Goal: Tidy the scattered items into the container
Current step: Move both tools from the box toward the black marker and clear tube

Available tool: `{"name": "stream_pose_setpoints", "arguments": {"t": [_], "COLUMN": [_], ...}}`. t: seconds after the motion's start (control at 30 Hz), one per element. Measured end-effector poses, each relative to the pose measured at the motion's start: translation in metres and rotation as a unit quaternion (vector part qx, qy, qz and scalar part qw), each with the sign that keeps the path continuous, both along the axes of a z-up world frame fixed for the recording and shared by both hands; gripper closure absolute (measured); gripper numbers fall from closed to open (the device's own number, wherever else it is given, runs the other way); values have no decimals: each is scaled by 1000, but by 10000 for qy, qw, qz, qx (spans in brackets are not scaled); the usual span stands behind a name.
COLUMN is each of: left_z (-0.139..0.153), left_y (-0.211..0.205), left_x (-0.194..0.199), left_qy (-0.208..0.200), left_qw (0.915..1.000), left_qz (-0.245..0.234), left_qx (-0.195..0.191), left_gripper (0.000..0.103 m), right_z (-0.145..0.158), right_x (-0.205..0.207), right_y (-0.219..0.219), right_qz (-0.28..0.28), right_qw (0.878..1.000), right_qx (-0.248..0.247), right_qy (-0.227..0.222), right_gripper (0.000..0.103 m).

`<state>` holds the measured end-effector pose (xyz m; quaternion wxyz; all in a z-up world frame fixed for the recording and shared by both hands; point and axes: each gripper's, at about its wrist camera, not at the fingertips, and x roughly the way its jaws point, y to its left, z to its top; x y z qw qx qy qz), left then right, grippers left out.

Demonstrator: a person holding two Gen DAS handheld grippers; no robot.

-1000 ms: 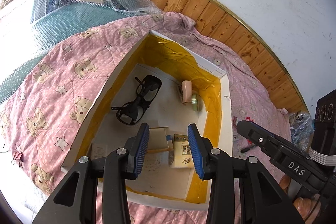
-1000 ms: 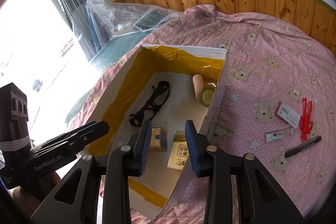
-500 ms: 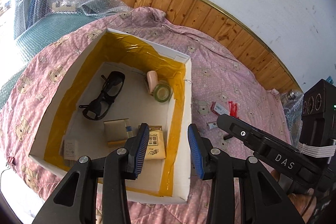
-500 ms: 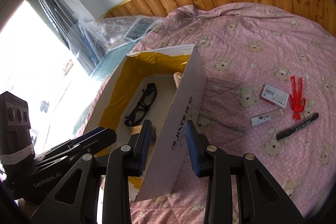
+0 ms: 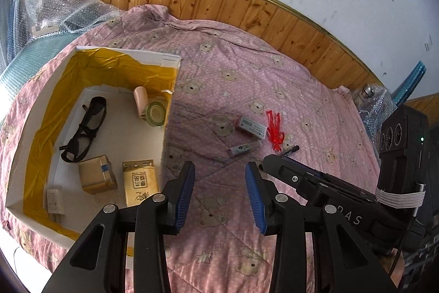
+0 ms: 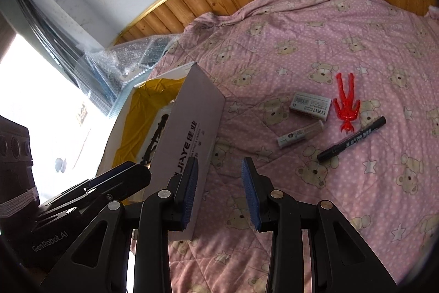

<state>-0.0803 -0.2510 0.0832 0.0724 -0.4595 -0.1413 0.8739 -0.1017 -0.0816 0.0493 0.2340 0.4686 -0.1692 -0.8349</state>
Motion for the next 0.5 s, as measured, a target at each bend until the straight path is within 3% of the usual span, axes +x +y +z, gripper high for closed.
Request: {"name": "stream_pose_setpoints", "arguments": {"t": [0.5], "left_z": [-42], "left_y": [78], "left_x": [-39], "left_qy": [-415], "left_qw": [9960], "left_qz": [-658], "left_qx": [-449], "left_gripper": [63], "right_z": [-35], "right_x": [-7], "right_y": [72], "right_qz": [-622], "right_qw": [9973], "right_qx": [-81], "right_qy": [-377], "right_gripper": [67]}}
